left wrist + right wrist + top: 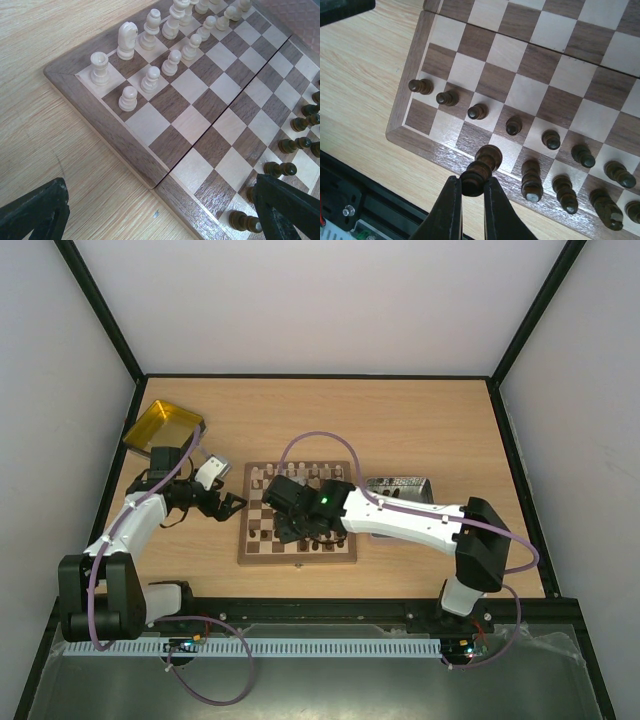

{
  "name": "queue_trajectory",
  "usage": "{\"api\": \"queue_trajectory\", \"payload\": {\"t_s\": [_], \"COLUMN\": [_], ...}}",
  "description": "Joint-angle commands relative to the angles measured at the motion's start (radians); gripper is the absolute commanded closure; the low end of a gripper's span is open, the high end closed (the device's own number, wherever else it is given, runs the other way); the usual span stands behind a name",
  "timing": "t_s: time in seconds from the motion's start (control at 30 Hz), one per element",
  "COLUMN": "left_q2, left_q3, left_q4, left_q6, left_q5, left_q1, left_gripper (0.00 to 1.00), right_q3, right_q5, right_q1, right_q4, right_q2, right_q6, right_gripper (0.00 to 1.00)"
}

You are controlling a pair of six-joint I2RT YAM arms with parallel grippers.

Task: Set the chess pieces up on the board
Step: Place the chess piece on the chessboard.

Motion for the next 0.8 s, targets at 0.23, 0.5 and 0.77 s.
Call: {"api": "queue_trajectory", "payload": {"t_s": [0.23, 0.5, 0.77], "left_q2": [-0.006, -0.007, -0.008], "left_q3": [-0.012, -0.013, -0.015], "left_q4": [0.012, 0.014, 0.014], "left_q6": [-0.003, -0.005, -0.005], "left_q5": [0.007, 0.005, 0.001], "left_q1": [-0.003, -0.003, -0.003], "left_gripper": [0.01, 0.01, 0.0], "right_q3": [-0.064, -0.09, -0.104], "right_q5": [-0.023, -0.016, -0.014], "right_q1": [0.026, 0.026, 0.026], "right_q4": [0.055, 0.08, 0.093], "right_q2": [0.033, 0.036, 0.043], "right_q6": [-0.022, -0.023, -0.024], "right_gripper": [0.98, 0.98, 0.98]}}
